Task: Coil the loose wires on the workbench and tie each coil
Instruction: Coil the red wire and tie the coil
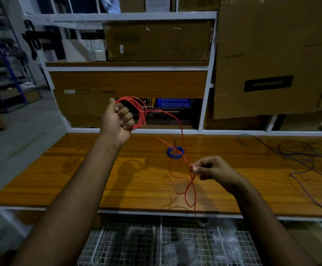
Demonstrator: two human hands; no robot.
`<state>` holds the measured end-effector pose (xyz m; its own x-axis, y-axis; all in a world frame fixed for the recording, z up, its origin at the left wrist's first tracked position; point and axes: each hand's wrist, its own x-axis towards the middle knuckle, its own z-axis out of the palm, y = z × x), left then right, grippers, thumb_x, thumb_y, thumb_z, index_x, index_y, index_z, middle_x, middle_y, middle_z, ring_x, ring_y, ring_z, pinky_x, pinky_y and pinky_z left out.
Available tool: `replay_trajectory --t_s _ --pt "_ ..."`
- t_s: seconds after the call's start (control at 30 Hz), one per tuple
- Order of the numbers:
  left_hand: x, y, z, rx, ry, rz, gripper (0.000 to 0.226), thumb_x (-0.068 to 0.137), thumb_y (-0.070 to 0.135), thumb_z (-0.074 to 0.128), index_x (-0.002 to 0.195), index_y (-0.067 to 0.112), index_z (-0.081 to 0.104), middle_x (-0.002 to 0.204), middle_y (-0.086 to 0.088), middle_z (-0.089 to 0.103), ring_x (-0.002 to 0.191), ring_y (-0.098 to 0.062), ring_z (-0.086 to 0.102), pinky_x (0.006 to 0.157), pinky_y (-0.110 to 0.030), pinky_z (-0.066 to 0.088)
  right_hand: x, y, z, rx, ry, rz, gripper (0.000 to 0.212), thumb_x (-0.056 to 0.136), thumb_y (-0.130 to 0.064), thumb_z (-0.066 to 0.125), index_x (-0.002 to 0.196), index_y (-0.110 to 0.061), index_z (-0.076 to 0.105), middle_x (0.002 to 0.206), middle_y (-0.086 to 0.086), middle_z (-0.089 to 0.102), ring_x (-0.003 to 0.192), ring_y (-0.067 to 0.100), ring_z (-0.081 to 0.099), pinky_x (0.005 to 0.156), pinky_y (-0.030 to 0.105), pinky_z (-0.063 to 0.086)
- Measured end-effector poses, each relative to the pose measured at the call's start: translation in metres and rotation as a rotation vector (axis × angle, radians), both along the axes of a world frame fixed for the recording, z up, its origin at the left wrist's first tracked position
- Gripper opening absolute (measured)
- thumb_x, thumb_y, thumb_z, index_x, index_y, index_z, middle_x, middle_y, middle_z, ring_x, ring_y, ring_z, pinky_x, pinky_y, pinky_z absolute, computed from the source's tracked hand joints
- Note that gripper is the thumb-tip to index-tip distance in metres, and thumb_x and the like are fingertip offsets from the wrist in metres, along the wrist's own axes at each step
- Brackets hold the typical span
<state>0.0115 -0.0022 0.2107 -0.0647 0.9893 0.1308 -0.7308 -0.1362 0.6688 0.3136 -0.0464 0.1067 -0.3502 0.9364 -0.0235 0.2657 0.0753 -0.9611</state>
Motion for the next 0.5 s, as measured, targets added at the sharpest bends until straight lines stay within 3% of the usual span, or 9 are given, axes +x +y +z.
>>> replay_trajectory --t_s 0.1,0.17,0.33,0.4,0.5 --pt "-0.003 0.001 0.003 0.005 -0.008 0.007 0.048 0.107 0.044 0.029 0.064 0.023 0.039 0.047 0.009 0.027 0.037 -0.005 0.021 0.034 -0.019 0.017 0.005 -0.002 -0.003 -0.187 0.268 0.136 0.003 0.091 -0.006 0.059 0.09 -0.005 0.057 0.12 0.018 0.067 0.078 0.017 0.063 0.063 0.027 0.053" --pt "0.0 0.001 0.004 0.005 -0.007 -0.003 0.049 0.106 0.045 0.03 0.064 0.023 0.039 0.046 0.009 0.027 0.037 -0.005 0.021 0.034 -0.019 0.018 0.004 -0.003 -0.007 -0.245 0.328 0.21 0.004 0.094 -0.004 0.055 0.092 -0.007 0.053 0.122 0.023 0.066 0.079 0.017 0.061 0.062 0.025 0.053" --pt "0.01 0.0 0.005 -0.007 0.028 -0.025 0.048 0.106 0.045 0.029 0.065 0.023 0.038 0.045 0.01 0.029 0.036 -0.005 0.022 0.034 -0.019 0.017 -0.016 0.002 -0.027 -0.196 0.128 0.185 0.025 0.09 -0.001 0.063 0.114 -0.005 0.058 0.125 0.015 0.064 0.095 0.02 0.066 0.083 0.038 0.055" --pt "0.014 -0.001 0.007 -0.013 0.042 -0.03 0.048 0.107 0.044 0.029 0.065 0.023 0.037 0.045 0.009 0.028 0.036 -0.005 0.021 0.034 -0.019 0.017 -0.032 0.0 -0.036 -0.176 0.017 0.25 0.038 0.091 -0.007 0.067 0.126 -0.016 0.057 0.127 0.008 0.062 0.103 0.019 0.066 0.088 0.041 0.055" --pt "0.018 -0.002 0.01 -0.007 0.04 -0.053 0.048 0.107 0.043 0.029 0.065 0.023 0.036 0.044 0.009 0.027 0.035 -0.005 0.021 0.033 -0.019 0.018 -0.066 -0.006 -0.045 -0.132 -0.119 0.347 0.058 0.089 -0.02 0.071 0.138 -0.039 0.047 0.133 -0.001 0.055 0.106 0.018 0.065 0.085 0.034 0.057"
